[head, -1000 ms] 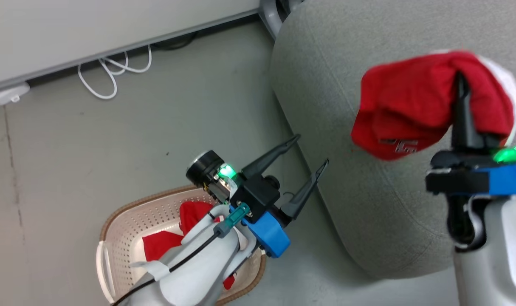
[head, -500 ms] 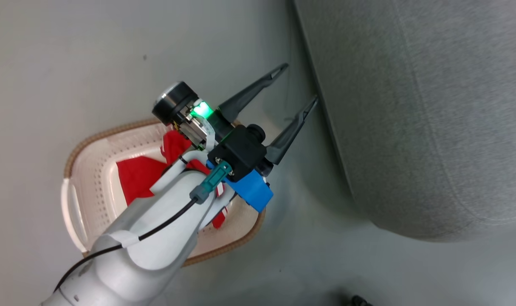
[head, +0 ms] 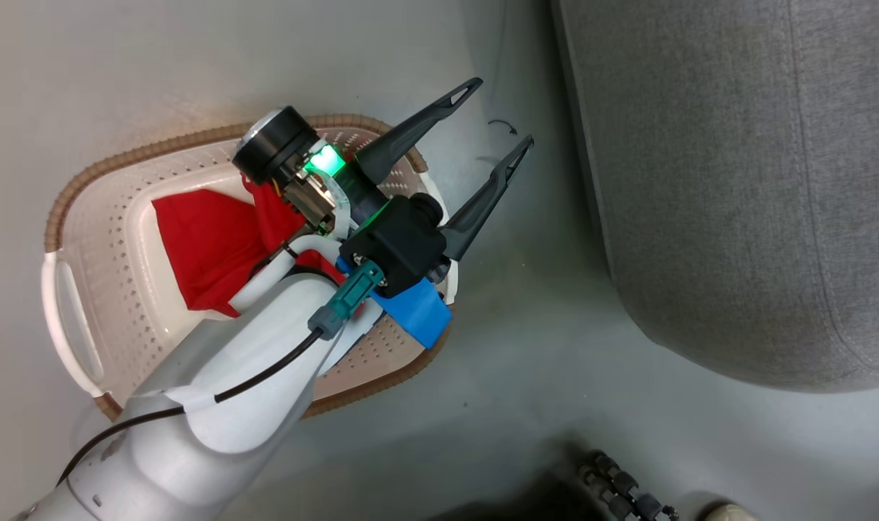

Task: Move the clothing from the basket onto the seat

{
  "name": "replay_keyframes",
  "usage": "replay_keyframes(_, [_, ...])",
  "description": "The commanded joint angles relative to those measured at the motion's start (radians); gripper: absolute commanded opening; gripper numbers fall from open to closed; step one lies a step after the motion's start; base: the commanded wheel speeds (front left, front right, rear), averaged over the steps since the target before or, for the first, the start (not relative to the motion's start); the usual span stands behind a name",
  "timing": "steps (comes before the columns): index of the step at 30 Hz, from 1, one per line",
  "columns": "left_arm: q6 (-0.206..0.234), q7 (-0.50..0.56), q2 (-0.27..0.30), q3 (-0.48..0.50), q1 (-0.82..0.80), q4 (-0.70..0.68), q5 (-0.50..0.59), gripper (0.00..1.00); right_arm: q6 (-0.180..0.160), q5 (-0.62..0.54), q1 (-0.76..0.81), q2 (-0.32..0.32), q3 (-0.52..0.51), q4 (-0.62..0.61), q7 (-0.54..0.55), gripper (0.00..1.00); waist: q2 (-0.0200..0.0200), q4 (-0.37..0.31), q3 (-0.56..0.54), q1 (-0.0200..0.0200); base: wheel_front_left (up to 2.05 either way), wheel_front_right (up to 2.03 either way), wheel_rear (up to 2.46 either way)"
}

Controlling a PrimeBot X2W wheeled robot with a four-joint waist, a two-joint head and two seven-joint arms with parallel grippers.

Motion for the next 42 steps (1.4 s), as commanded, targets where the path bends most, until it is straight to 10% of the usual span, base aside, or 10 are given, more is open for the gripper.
replay_keyframes(1, [0.004,0.005,0.009,0.001,-0.016,-0.009,0.006,1.00,0.000,-0.022,-0.019,0.023,0.006,0.033,-0.001,0.00,0.0000,-0.003,0.015,-0.0002,0.00,0.00,0.00])
replay_keyframes(12, [0.008,0.015,0.014,-0.010,-0.024,-0.023,-0.006,1.00,0.000,-0.120,-0.027,0.131,-0.024,0.233,-0.001,0.00,0.0000,-0.004,0.012,-0.0002,0.00,0.00,0.00])
replay_keyframes(13, [0.009,0.013,0.015,-0.011,-0.025,-0.021,-0.007,1.00,0.000,-0.118,-0.028,0.130,-0.026,0.234,-0.001,0.20,0.0000,-0.004,0.009,-0.0002,0.00,0.00,0.00])
replay_keyframes(14, [0.010,0.011,0.016,-0.010,-0.025,-0.019,-0.008,1.00,0.000,-0.117,-0.024,0.127,-0.027,0.235,-0.001,0.75,0.0000,-0.005,0.003,-0.0002,0.00,0.00,0.00])
replay_keyframes(15, [0.012,0.008,0.015,-0.010,-0.024,-0.016,-0.009,1.00,0.000,-0.116,-0.016,0.125,-0.026,0.235,-0.001,1.00,0.0000,-0.005,-0.003,-0.0002,0.00,0.00,0.00])
replay_keyframes(42, [0.104,-0.079,-0.057,0.183,0.281,0.056,-0.142,1.00,0.000,-0.013,0.573,0.186,0.141,-0.084,-0.001,1.00,0.0000,0.106,-0.489,-0.0002,0.00,0.00,0.00])
